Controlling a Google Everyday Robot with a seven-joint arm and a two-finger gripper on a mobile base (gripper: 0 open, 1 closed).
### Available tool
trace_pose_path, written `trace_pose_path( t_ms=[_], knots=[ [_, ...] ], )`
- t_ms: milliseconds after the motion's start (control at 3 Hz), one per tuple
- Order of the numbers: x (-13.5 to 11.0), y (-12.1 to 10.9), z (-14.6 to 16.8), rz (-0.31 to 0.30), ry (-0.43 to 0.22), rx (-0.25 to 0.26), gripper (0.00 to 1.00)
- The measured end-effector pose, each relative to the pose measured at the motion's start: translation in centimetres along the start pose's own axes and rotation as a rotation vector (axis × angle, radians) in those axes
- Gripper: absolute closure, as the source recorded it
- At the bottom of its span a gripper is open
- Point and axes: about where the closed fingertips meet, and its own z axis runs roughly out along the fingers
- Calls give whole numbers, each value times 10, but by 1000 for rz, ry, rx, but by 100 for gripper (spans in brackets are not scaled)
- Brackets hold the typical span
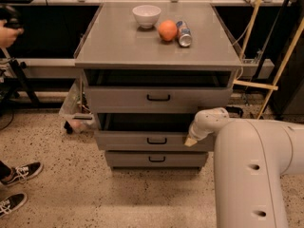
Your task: Open middle drawer
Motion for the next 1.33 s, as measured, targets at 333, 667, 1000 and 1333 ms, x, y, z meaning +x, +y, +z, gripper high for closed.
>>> trace_pose_path(
  t_ms=[333, 667, 1000, 1333],
  knots=[
    [0, 0, 0, 0, 0, 0, 100],
    [3, 13, -2, -26, -13, -5, 100],
    [3, 12, -5, -26, -13, -5, 100],
    [10, 25, -7, -19, -26, 2, 100]
  ],
)
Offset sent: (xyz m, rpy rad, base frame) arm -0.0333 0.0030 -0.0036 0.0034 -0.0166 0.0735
